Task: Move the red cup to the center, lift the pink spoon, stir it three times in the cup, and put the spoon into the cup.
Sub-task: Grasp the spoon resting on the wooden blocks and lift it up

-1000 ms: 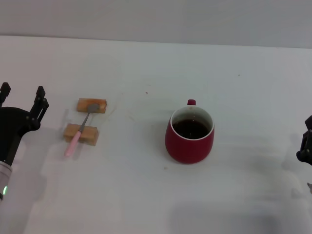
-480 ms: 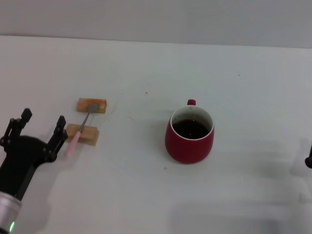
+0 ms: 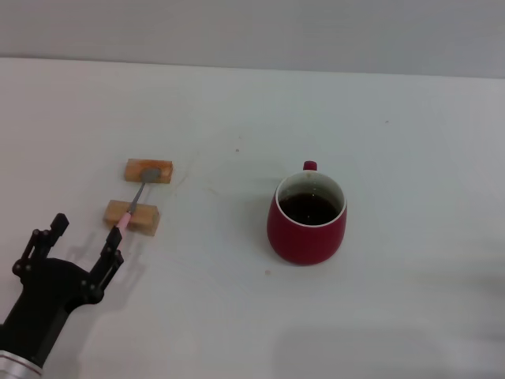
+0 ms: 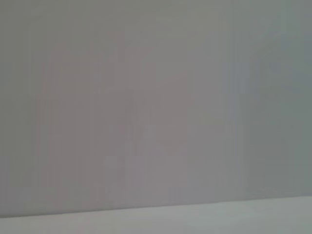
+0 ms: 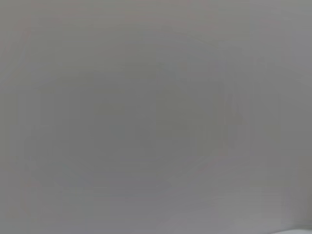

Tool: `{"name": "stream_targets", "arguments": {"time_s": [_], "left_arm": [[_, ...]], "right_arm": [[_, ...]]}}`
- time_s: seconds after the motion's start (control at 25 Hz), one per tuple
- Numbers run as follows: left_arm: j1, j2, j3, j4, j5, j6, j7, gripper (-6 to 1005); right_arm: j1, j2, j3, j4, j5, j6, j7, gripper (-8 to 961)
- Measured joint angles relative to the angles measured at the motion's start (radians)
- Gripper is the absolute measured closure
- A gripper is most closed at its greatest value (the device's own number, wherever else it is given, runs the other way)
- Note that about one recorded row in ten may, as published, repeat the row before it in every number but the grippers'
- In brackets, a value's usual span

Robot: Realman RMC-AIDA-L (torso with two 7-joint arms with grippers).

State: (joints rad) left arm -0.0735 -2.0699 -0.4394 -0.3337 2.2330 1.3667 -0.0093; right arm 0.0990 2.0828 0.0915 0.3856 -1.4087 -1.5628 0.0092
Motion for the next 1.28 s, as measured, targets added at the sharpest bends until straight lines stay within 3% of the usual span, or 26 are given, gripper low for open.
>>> {"name": "stream_targets", "arguments": {"time_s": [0.44, 1.28], "left_arm": [[-0.031, 0.001, 0.048, 0.001, 0.001, -0.084, -0.026, 379], [-0.062, -0.001, 0.039, 0.002, -0.007, -0.150, -0.028, 391]], "right_arm": [[-0.014, 0.000, 0.002, 0.003, 0.010, -0.009, 0.001, 953], [-0.010, 0.000, -0.006, 0.002, 0.011, 0.002, 0.000, 954]]}}
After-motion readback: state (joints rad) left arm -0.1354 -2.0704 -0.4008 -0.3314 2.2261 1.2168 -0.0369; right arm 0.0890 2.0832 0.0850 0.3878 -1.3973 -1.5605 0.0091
